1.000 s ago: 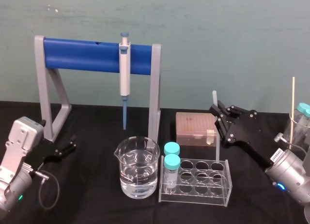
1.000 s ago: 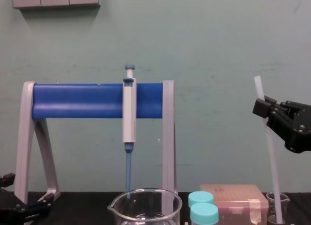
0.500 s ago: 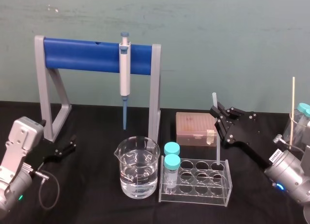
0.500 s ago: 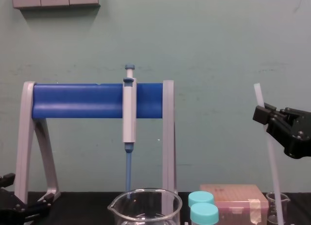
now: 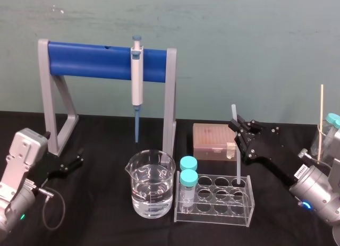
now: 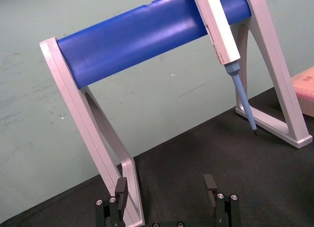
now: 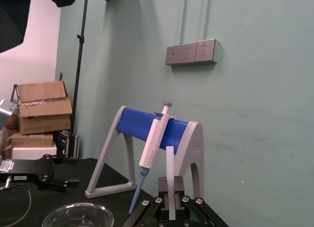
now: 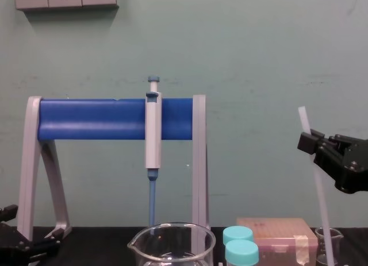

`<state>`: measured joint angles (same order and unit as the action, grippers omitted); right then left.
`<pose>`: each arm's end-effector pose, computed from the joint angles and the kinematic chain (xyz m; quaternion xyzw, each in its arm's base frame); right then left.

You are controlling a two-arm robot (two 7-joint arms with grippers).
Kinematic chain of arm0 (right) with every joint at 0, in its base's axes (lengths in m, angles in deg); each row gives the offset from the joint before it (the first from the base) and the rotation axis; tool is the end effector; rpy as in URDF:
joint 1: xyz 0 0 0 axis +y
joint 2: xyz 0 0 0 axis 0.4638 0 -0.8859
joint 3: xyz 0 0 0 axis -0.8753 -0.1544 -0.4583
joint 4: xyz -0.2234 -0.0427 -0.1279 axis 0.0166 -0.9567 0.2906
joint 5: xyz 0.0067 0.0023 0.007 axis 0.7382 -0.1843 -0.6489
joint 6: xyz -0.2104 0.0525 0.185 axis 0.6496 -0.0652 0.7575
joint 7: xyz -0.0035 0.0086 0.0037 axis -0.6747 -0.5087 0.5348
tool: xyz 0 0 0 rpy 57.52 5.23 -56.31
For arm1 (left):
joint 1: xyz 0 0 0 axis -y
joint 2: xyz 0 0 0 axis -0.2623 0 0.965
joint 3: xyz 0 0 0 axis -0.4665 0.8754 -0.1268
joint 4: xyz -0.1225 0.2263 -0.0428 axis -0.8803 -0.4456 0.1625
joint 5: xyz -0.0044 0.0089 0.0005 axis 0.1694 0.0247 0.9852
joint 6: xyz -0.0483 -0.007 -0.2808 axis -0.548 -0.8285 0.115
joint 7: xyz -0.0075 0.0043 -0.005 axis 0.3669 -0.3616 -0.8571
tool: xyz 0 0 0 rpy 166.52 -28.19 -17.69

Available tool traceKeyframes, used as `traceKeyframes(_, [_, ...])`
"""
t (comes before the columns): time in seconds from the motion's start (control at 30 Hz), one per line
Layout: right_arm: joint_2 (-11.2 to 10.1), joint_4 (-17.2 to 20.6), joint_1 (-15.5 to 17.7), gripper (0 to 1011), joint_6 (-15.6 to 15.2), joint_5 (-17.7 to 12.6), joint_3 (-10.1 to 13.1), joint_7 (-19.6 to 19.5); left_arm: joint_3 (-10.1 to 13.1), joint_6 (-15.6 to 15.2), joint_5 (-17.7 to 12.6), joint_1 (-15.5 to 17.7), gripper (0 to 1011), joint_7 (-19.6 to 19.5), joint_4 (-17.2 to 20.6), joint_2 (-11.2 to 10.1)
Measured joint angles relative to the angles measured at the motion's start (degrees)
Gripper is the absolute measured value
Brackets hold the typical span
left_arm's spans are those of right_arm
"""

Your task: Pick up the stirring rod with one hand, then place it down.

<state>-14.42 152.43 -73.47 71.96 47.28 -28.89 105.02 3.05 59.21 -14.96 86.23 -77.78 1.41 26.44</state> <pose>0.3461 -0.0565 -0.2541 0.0981 -0.1471 -0.3805 0.9077 0.3308 0.0723 -0.2740 0.1414 -0.1326 0.5799 0.7913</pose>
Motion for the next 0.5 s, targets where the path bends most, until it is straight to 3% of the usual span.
traceKeyframes(0.5, [0.05, -4.12, -1.65, 64, -0.23, -1.14, -0.76, 1.86, 0.0, 0.0, 0.0, 0.0, 1000, 0.0, 0.0, 0.0])
